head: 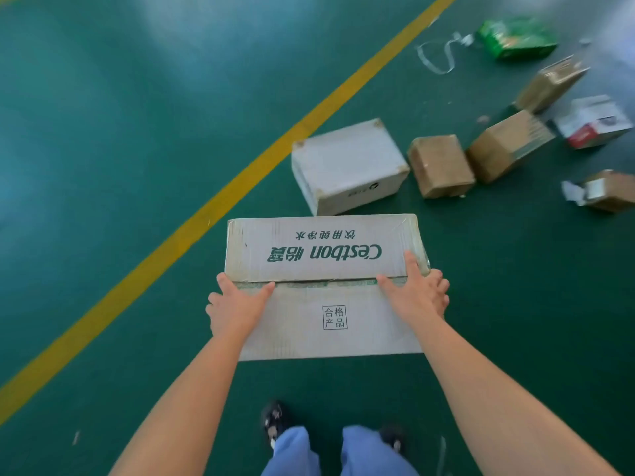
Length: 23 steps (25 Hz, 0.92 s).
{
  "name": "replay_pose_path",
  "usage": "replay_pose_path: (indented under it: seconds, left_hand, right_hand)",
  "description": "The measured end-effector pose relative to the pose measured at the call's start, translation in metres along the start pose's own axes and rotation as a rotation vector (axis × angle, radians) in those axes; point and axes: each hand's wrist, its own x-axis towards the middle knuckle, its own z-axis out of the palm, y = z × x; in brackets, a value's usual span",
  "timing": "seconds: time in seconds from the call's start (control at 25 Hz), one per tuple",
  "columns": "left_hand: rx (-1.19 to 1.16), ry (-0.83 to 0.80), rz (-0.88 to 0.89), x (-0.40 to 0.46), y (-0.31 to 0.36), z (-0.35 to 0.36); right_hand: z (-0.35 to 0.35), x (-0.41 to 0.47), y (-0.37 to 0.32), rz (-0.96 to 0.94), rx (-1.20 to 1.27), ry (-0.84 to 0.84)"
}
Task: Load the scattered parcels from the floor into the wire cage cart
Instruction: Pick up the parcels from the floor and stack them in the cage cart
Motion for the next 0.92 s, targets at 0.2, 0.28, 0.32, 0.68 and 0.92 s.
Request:
replay_pose_path:
  seconds: [0.2, 0.28, 0.32, 0.68, 0.92]
  left_hand:
    - [0.046, 0.054, 0.285, -0.077, 0.103, -0.036]
    - [0.064, 0.055, 0.393, -0.115, 0.155, -0.035]
    - [0.073, 0.058, 0.445, -0.136, 0.182, -0.031]
    - [0.161, -0.104, 0.811, -0.318, 0.353, 0.084]
    - [0.295, -0.270, 1.113, -0.426, 0.483, 0.177]
  right_hand:
    - [-0.129, -0.025, 0.067, 0.083, 0.073, 0.117]
    - [-0.180, -0.027, 0.104, 0.116, 0.106, 0.173]
    - [-0.204, -0.027, 0.126, 0.143, 0.138, 0.195]
    - [-0.336, -0.039, 0.371, 0.349, 0.361, 0.374]
    - [-0.406, -0.043, 0.515, 0.508, 0.475, 0.487]
